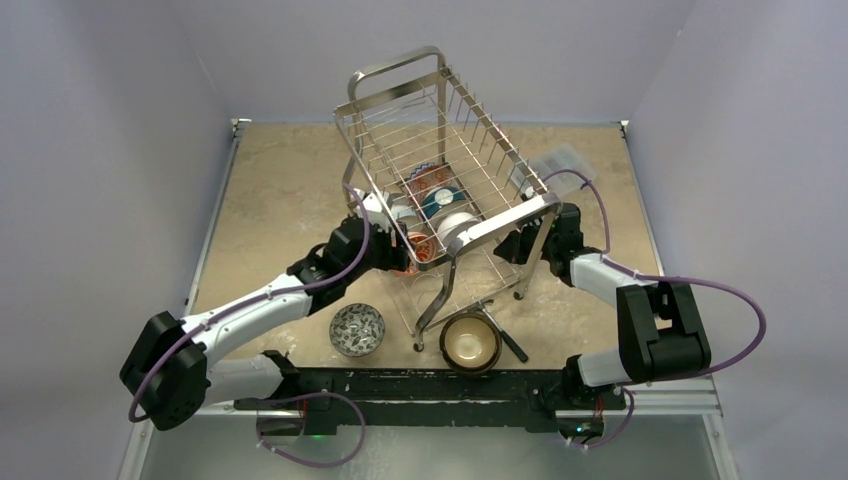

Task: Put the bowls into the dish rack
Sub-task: Adjust the bowl in the dish rack, then adjust the dish rack at the center of the board, then pick up the bowl from the center of the board.

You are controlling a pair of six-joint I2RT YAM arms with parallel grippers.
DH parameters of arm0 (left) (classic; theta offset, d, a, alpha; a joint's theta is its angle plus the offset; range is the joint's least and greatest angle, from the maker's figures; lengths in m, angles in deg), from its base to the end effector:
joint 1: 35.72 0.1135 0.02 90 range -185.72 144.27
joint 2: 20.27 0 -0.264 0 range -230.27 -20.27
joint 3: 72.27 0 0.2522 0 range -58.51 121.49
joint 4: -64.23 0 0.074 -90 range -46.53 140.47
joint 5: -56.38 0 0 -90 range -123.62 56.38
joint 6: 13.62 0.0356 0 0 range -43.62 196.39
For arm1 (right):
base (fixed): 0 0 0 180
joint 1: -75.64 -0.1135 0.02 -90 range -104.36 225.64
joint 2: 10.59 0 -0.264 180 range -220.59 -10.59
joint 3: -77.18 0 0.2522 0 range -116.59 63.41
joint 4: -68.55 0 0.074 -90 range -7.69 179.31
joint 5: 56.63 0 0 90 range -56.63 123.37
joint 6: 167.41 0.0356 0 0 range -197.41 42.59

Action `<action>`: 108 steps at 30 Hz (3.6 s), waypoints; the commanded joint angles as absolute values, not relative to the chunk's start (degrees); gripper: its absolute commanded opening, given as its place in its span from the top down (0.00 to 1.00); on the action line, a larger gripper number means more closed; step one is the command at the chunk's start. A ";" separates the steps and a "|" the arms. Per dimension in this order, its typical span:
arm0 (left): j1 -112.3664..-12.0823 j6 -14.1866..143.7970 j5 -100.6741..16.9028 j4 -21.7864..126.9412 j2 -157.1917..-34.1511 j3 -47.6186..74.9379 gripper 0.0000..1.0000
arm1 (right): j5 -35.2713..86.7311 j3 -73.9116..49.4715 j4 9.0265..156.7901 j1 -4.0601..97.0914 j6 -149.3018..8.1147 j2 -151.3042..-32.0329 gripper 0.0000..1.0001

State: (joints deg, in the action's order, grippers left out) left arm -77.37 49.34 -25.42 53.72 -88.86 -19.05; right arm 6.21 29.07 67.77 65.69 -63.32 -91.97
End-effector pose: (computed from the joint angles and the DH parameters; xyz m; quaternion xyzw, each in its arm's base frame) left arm 0.2015 -0.1724 0.2448 0.0698 0.8433 -0.2487 0.4713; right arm 0.2734 0.0645 0.1794 -0.0821 0.8557 0.2987 0.4145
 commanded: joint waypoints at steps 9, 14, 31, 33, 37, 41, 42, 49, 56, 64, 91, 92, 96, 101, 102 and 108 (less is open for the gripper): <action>-77.22 39.87 -13.09 41.72 -73.97 -22.05 0.16 | -3.82 27.15 63.24 65.09 -54.00 -91.70 1.00; -76.61 32.69 -12.36 36.84 -73.24 -24.35 0.16 | -4.24 27.10 63.32 65.18 -53.97 -91.86 1.00; -61.80 26.91 -45.03 62.76 -86.22 -34.68 0.35 | -6.52 27.13 62.43 65.10 -51.15 -94.27 1.00; -60.09 27.21 -47.73 63.11 -89.80 -32.87 0.42 | -7.24 26.81 62.20 65.08 -50.35 -95.22 1.00; -59.05 27.63 -51.40 63.68 -96.78 -28.05 0.59 | -9.89 26.02 61.62 65.09 -47.92 -97.32 1.00; -57.89 29.90 -57.06 58.74 -103.67 -18.91 0.71 | -11.23 22.05 68.42 65.07 -48.67 -99.83 1.00; -57.66 30.01 -58.31 57.68 -105.04 -16.50 0.74 | -10.92 20.33 72.75 65.05 -50.00 -100.32 1.00; -56.27 35.77 -57.18 47.61 -112.81 -1.09 0.80 | -6.88 11.05 85.05 65.08 -54.82 -101.51 1.00; -53.77 41.94 -52.87 47.69 -114.90 -1.93 0.81 | -8.33 19.09 70.61 65.08 -49.62 -101.53 1.00; -53.49 44.92 -44.15 39.89 -102.52 -5.78 0.45 | -3.27 20.14 73.75 65.06 -49.41 -95.45 0.70; -53.50 15.14 -38.68 -6.99 -54.74 -23.28 0.06 | 3.13 16.54 87.28 65.69 -54.10 -86.26 0.01; -53.50 15.21 -39.13 -7.86 -53.22 -23.37 0.07 | 2.41 16.75 87.66 65.64 -54.16 -86.13 0.02; -53.48 16.43 -43.44 -7.10 -50.10 -26.04 0.12 | 0.28 18.21 88.19 65.71 -54.38 -85.38 0.04; -53.53 17.60 -47.44 -2.91 -52.66 -31.07 0.20 | -0.38 19.53 88.18 65.69 -55.08 -85.94 0.06; -53.55 17.92 -47.12 -2.30 -53.42 -31.56 0.22 | -0.64 19.55 88.08 65.71 -55.23 -86.30 0.07; -54.52 20.29 -43.56 -0.08 -61.05 -32.94 0.26 | -0.50 18.67 87.83 65.69 -55.89 -88.07 0.07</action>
